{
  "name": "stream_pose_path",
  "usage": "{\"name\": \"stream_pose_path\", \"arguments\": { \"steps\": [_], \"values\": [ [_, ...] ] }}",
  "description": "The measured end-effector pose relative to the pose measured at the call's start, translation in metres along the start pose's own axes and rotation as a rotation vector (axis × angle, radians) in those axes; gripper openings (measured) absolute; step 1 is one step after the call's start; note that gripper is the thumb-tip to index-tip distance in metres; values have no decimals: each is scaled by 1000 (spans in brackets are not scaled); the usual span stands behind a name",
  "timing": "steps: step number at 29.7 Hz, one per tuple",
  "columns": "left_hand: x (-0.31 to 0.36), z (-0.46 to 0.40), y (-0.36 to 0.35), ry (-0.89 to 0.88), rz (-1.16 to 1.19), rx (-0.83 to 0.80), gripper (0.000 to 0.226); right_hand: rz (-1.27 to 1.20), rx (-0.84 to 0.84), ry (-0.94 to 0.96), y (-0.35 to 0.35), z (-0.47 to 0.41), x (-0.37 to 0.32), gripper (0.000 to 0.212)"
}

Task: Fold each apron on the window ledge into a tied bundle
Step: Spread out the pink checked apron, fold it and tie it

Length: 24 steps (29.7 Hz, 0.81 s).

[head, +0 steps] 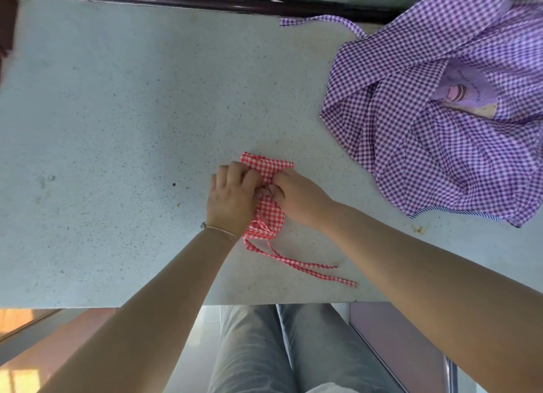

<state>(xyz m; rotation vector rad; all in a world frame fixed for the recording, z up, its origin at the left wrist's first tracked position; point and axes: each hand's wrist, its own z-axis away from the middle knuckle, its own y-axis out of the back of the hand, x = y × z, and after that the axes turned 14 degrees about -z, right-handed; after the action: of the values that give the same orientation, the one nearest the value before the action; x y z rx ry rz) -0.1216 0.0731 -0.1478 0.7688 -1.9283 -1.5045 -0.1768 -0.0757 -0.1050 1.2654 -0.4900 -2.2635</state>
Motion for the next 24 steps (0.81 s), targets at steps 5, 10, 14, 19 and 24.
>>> {"name": "stream_pose_path", "arguments": {
  "steps": [5, 10, 14, 19, 24],
  "values": [
    [-11, -7, 15, 79, -129, -351, 58, 28, 11, 11, -3, -1, 1, 31],
    [-23, -18, 34, 10, -359, -611, 49, 77, 64, -11, -11, 0, 0, 33],
    [-42, -24, 40, -111, -361, -744, 59, 108, 109, -59, -12, 2, -2, 33],
    [-75, -8, 42, -132, -215, -804, 44, 202, 106, -32, -13, 12, 4, 30],
    [-81, 3, 36, 220, 361, -707, 56, 271, 77, -42, -12, 8, -5, 30]
  ]
}}
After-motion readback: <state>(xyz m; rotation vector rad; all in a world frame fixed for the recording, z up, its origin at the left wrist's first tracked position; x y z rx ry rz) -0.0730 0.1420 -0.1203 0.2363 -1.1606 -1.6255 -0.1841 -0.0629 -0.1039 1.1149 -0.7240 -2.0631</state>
